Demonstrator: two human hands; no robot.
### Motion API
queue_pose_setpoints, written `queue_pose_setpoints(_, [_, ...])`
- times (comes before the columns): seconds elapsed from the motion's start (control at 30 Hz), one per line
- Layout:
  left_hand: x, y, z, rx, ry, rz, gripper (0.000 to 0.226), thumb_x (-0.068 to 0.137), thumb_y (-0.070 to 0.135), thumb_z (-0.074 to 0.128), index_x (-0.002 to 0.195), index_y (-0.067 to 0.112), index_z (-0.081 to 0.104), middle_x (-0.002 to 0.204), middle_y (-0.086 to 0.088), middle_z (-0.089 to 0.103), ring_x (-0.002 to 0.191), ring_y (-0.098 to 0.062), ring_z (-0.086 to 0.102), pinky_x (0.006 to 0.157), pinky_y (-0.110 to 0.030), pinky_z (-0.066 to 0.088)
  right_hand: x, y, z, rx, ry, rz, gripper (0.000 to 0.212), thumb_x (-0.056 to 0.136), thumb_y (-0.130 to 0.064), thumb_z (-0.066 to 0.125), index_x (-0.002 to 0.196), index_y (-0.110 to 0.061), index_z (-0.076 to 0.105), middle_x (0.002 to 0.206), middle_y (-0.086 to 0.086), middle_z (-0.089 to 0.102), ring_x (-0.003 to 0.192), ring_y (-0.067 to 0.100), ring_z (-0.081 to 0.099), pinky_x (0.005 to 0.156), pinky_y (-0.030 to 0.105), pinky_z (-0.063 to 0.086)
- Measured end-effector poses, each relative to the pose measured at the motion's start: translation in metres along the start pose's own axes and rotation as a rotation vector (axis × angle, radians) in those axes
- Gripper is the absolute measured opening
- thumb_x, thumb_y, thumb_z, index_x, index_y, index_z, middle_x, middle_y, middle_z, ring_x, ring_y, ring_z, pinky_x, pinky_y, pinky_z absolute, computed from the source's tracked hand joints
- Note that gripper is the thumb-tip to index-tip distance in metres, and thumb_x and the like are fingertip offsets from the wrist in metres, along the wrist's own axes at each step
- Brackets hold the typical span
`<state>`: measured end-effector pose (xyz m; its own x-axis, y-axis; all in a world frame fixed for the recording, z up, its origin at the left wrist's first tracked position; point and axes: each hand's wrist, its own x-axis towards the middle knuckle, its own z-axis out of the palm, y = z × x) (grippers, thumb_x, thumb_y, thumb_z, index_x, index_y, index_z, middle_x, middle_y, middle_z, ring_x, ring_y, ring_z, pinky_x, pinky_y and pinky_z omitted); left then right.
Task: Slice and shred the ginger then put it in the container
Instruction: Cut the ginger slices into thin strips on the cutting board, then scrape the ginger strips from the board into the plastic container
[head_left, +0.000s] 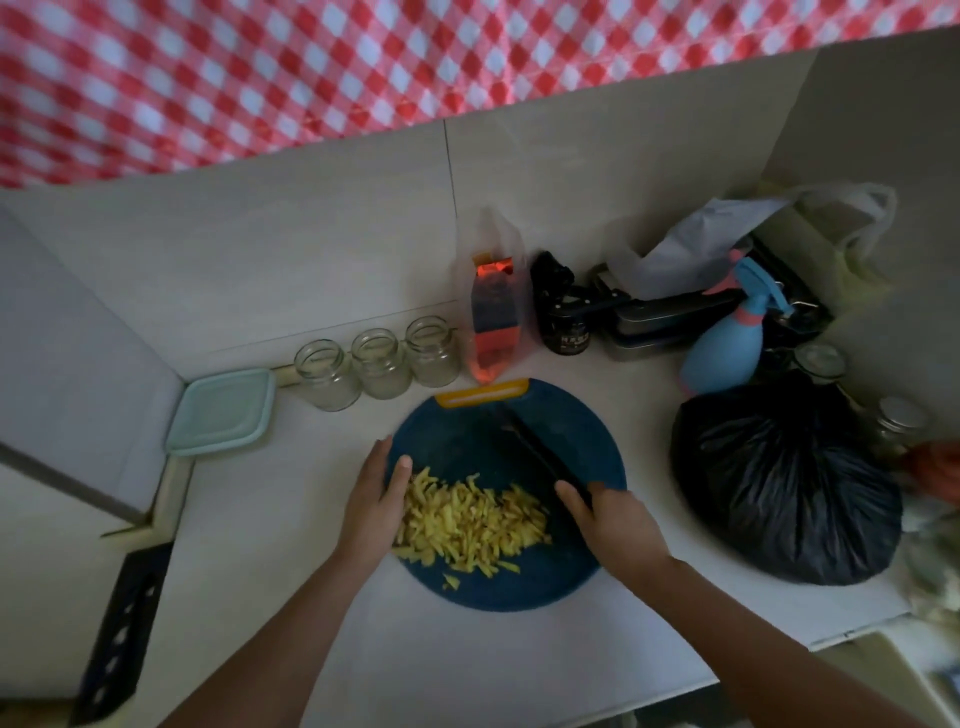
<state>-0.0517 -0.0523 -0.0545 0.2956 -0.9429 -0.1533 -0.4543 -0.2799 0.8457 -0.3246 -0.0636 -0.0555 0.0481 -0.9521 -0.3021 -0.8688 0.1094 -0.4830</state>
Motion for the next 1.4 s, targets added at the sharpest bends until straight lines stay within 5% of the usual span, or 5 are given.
queue_pose_setpoints(0.3, [0.046, -0.020, -0.088, 0.526, 0.184, 0.056, 0.058, 0.084, -0.001, 0.062, 0.139, 0.001, 0.042, 0.147, -0.025, 0.031, 0.138, -0.035, 0.028, 0.114, -0.038, 0.025, 0.038, 0.021, -0.022, -0.122, 0.170, 0.232, 0.054, 0.103, -0.043, 0.034, 0.122, 0.006, 0.048, 0.116, 0.027, 0.062, 0.106, 0.042, 0.060, 0.085, 0.042, 0.048])
queue_pose_setpoints(0.63, [0.080, -0.070, -0.180, 0.857, 0.062, -0.037, 0.068, 0.078, -0.002, 0.069, 0.140, 0.004, 0.042, 0.140, -0.022, 0.042, 0.129, -0.037, 0.042, 0.107, -0.039, 0.033, 0.064, 0.004, -0.035, -0.260, 0.064, 0.376, 0.047, 0.102, -0.033, 0.040, 0.134, 0.002, 0.040, 0.130, 0.025, 0.053, 0.119, 0.041, 0.053, 0.093, 0.044, 0.045])
queue_pose_setpoints(0.9, [0.103, -0.057, -0.194, 0.901, 0.000, 0.172, 0.019, 0.080, 0.000, 0.064, 0.099, 0.004, 0.064, 0.102, -0.016, 0.063, 0.095, -0.035, 0.060, 0.076, -0.037, 0.044, 0.053, -0.046, -0.044, -0.405, 0.138, 0.344, 0.038, 0.098, -0.024, 0.048, 0.127, 0.000, 0.049, 0.128, 0.022, 0.047, 0.117, 0.038, 0.048, 0.088, 0.041, 0.045])
queue_pose_setpoints(1.2, [0.026, -0.022, -0.137, 0.560, -0.282, 0.215, 0.033, 0.075, 0.006, 0.072, 0.069, 0.029, 0.050, 0.070, 0.009, 0.056, 0.072, -0.016, 0.059, 0.060, -0.012, 0.036, -0.021, -0.184, 0.047, 0.361, -0.234, -0.038, 0.020, 0.088, -0.020, 0.067, 0.102, -0.006, 0.064, 0.095, 0.008, 0.067, 0.085, 0.022, 0.063, 0.086, 0.040, 0.054])
queue_pose_setpoints(1.4, [0.001, 0.024, -0.134, 0.058, -0.151, -0.001, 0.019, 0.071, 0.008, 0.077, 0.075, 0.014, 0.059, 0.072, 0.000, 0.064, 0.066, -0.014, 0.060, 0.065, -0.024, 0.051, -0.049, -0.204, 0.099, 1.076, -0.654, 0.048, 0.106, 0.061, -0.054, 0.083, 0.148, -0.037, 0.025, 0.140, -0.001, 0.047, 0.125, 0.015, 0.051, 0.093, 0.033, 0.053])
